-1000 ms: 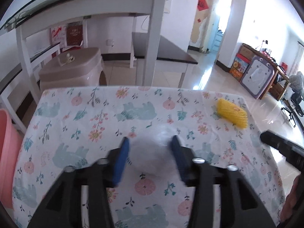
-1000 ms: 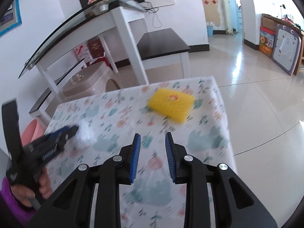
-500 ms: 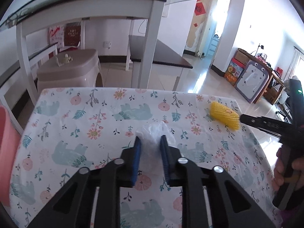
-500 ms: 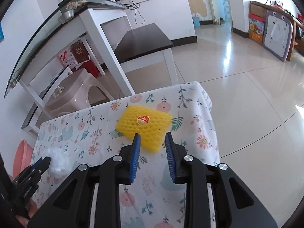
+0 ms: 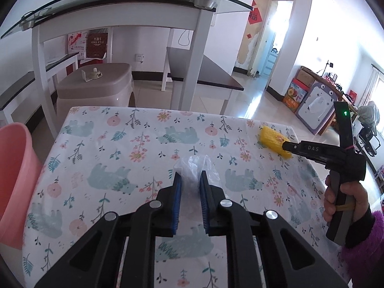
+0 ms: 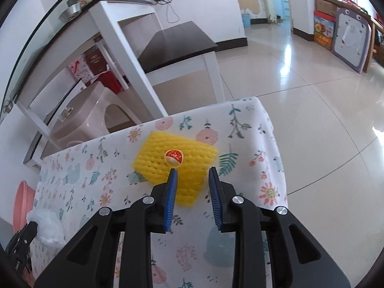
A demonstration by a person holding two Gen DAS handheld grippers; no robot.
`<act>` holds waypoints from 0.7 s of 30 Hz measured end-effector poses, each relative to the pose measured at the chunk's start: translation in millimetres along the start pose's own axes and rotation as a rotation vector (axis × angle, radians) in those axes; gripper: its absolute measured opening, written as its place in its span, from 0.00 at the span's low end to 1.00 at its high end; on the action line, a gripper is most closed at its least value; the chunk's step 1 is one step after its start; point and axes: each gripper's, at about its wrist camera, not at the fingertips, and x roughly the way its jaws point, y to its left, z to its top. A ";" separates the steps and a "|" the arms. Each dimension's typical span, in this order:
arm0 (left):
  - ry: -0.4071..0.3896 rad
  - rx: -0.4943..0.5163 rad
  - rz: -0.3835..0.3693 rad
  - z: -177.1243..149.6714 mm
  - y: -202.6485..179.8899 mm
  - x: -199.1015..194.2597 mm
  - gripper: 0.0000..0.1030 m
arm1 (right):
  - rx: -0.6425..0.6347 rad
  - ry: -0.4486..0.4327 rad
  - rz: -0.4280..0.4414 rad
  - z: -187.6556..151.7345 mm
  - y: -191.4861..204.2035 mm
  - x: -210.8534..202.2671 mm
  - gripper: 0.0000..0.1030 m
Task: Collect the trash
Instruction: 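Close the left gripper on the clear plastic bag while the right grasps the yellow foam net, then lift and carry the clear bag and yellow net to the pink bucket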
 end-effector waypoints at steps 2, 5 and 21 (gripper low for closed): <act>-0.002 -0.003 0.003 -0.7 2.4 -3.0 0.13 | -0.024 0.000 0.007 -3.7 5.9 -3.6 0.08; -0.011 -0.005 0.008 -2.7 3.1 -11.0 0.13 | -0.051 -0.014 0.029 -11.1 16.5 -15.5 0.06; -0.117 -0.030 0.093 -12.3 23.9 -84.3 0.13 | -0.229 -0.166 0.149 -75.4 116.2 -117.4 0.06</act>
